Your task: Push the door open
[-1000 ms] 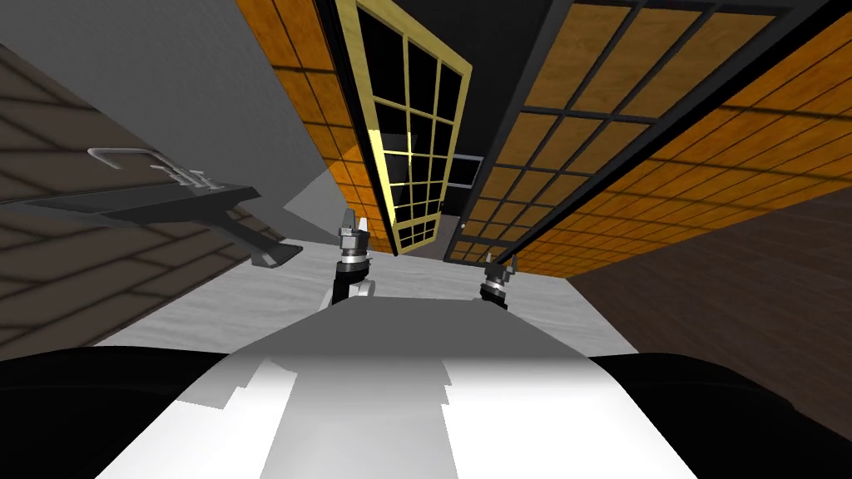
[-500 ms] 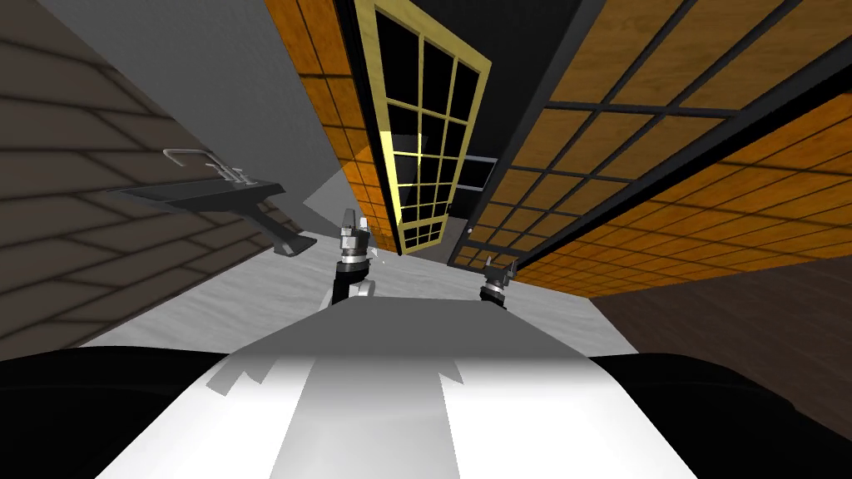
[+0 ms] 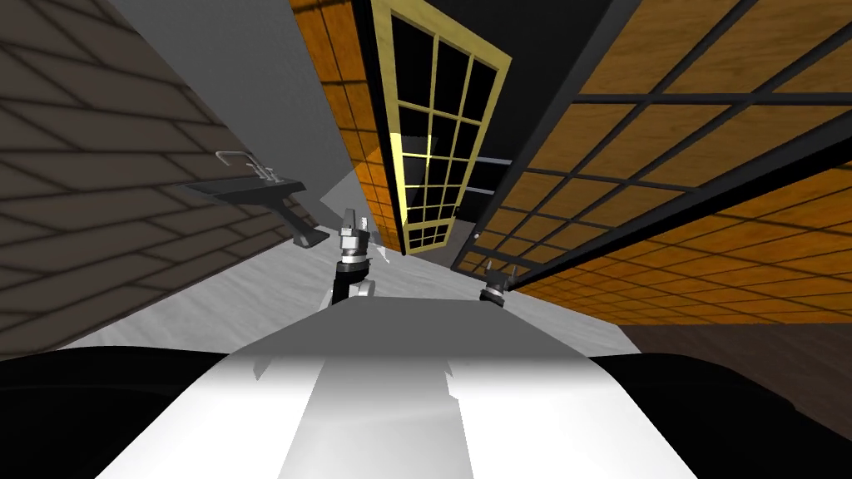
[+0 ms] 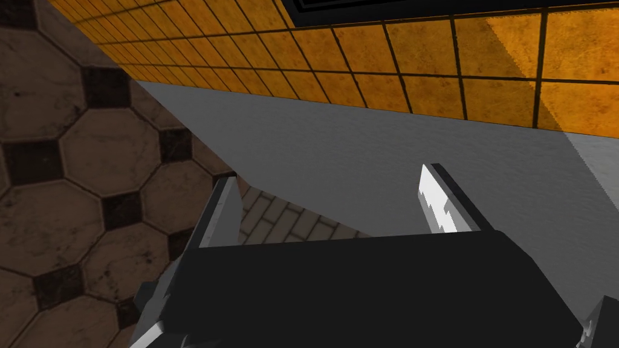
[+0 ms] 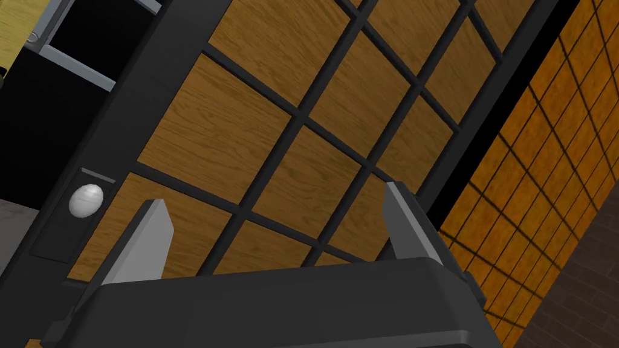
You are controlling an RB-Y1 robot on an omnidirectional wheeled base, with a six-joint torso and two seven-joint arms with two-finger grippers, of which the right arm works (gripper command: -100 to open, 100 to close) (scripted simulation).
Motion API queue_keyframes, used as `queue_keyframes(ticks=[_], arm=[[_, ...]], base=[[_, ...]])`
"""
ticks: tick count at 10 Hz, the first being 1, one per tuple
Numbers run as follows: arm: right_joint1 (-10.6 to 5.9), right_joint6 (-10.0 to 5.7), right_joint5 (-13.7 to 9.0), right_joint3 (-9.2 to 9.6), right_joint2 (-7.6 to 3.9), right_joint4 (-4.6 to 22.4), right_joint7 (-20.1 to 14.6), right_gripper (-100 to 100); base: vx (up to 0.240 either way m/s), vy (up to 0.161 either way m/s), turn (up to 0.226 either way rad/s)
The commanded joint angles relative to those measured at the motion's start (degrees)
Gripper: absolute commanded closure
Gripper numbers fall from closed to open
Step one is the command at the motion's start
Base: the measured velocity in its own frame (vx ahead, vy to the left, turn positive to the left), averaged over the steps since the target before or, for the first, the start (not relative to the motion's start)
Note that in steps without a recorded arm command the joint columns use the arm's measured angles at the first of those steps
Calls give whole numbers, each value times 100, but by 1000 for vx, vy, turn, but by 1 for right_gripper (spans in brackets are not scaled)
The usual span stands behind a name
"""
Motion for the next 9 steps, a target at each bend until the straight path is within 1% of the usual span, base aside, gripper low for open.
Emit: queue_keyframes(ticks=[1, 2, 3, 4, 6, 7, 8, 9], arm=[[3, -96, -194, 5, 35, 207, -242, -100], [0, -132, -268, 3, 45, 291, -332, -100], [-6, -203, -417, 1, 65, 460, -513, -100], [-9, -238, -491, -1, 76, 544, -603, -100], [-15, -307, -634, -3, 101, 707, -778, -100], [-20, -374, -774, -6, 131, 865, -948, -100], [-23, -407, -843, -7, 146, 944, -1033, -100], [-26, -440, -913, -8, 161, 1024, -1118, -100]], base=[[67, -110, 351], [62, -136, 276], [91, -140, 297], [80, -127, 294], [41, -101, 217], [41, -102, 363], [28, -137, 282], [38, -115, 170]])
